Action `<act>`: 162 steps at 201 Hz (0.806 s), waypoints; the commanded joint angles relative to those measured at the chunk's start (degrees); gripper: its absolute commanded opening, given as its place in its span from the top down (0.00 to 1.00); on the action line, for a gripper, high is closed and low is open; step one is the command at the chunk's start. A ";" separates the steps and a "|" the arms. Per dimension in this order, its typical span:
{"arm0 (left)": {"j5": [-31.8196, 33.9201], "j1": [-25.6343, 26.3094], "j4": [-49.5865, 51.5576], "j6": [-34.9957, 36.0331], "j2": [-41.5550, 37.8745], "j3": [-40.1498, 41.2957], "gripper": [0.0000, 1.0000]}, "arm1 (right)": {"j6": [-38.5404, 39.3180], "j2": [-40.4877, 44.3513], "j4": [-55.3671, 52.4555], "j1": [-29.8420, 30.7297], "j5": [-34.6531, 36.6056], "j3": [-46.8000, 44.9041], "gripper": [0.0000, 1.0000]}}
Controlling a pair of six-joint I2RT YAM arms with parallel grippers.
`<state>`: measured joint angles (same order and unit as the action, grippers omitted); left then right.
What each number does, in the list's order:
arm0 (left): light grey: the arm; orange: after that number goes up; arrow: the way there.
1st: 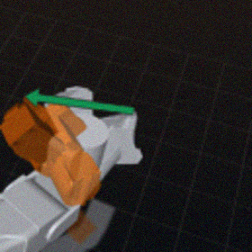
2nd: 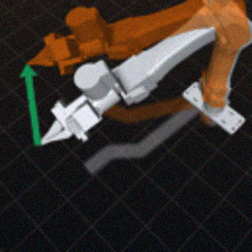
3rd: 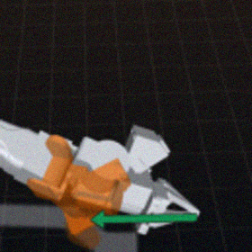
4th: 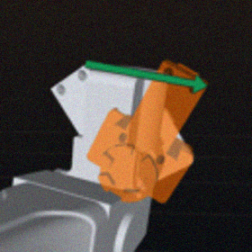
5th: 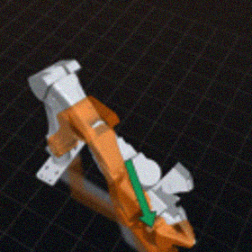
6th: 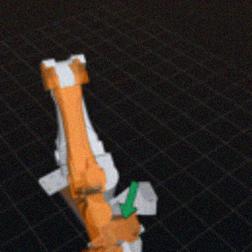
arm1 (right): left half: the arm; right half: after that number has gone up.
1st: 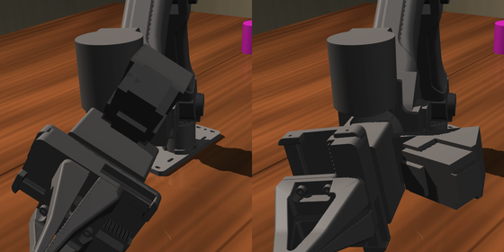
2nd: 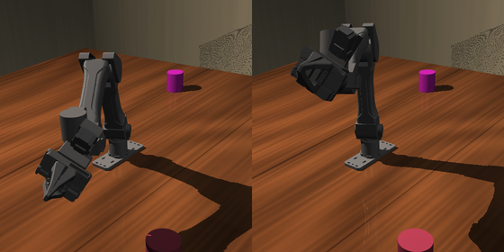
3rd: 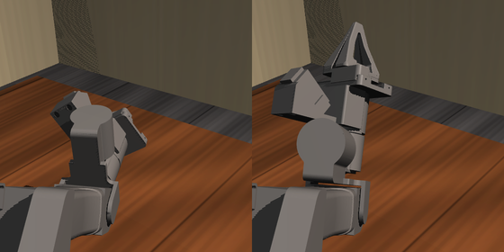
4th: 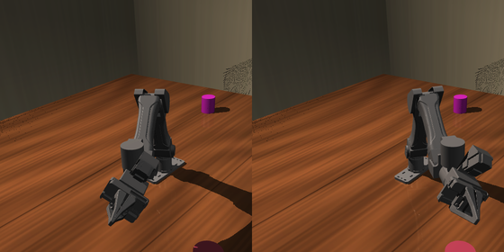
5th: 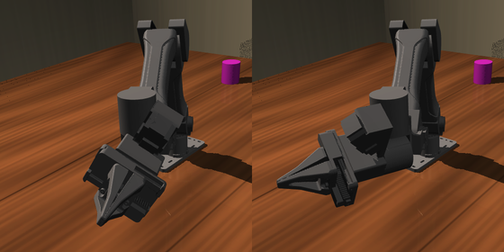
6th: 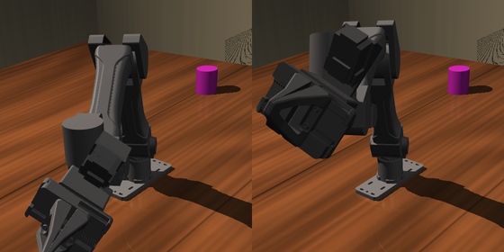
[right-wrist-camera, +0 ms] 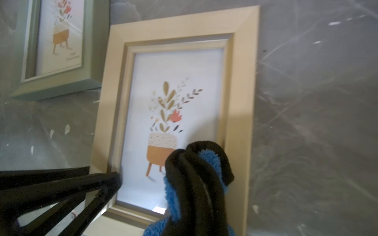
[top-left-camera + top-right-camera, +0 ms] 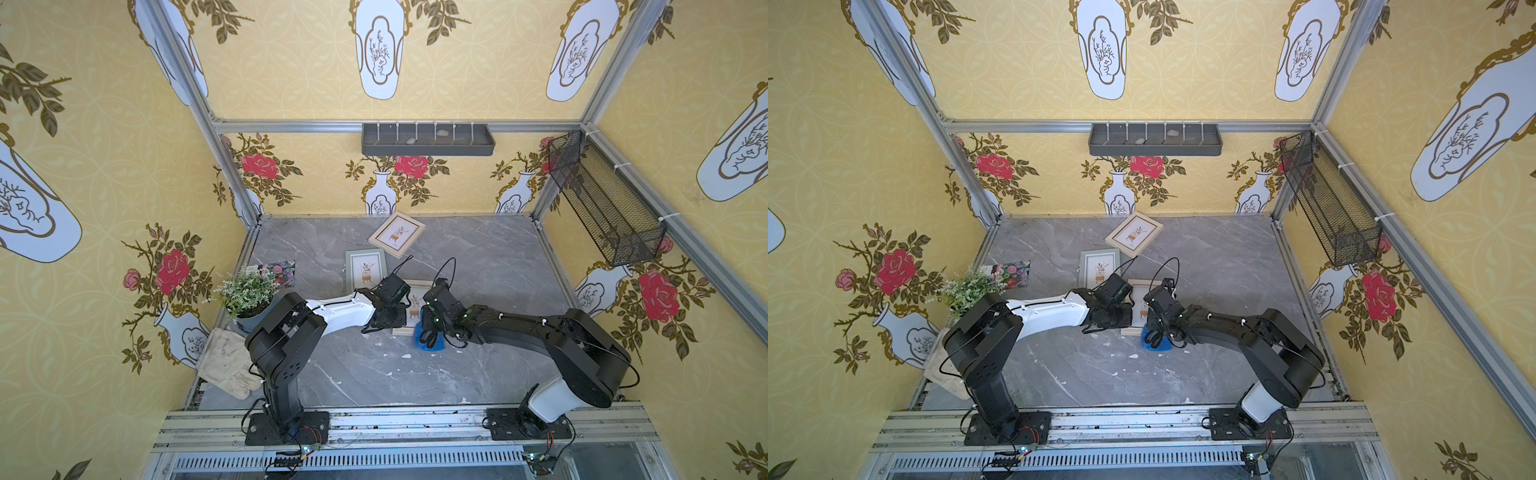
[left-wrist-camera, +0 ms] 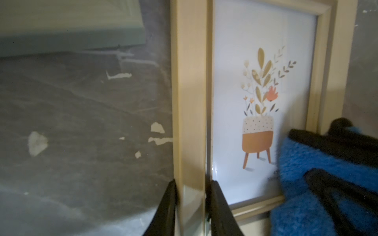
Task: Wipe the picture frame with a cloth
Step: Wipe the dirt from the picture frame.
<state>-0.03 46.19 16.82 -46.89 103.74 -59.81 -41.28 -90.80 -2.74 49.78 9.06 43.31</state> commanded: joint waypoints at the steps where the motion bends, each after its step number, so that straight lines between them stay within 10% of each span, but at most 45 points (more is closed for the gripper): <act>1: 0.48 -0.05 2.00 -0.56 0.60 0.39 0.99 | -0.64 -0.12 -0.03 -2.95 -1.19 -0.42 1.00; 54: 0.40 0.03 1.75 -0.57 0.38 0.49 0.99 | 8.08 -4.69 3.47 -16.22 -4.20 5.85 1.00; 125: 0.56 0.04 2.00 -0.23 0.10 0.61 0.99 | 3.68 -4.66 -0.07 -6.88 -1.57 4.18 1.00; 162: 0.18 0.00 1.65 0.25 0.10 0.39 0.99 | 4.04 -4.54 1.89 -11.39 -3.76 3.61 1.00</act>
<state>0.23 46.19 16.95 -46.98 103.59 -59.66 -37.39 -94.26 0.23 41.87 6.46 46.35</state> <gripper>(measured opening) 0.237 0.134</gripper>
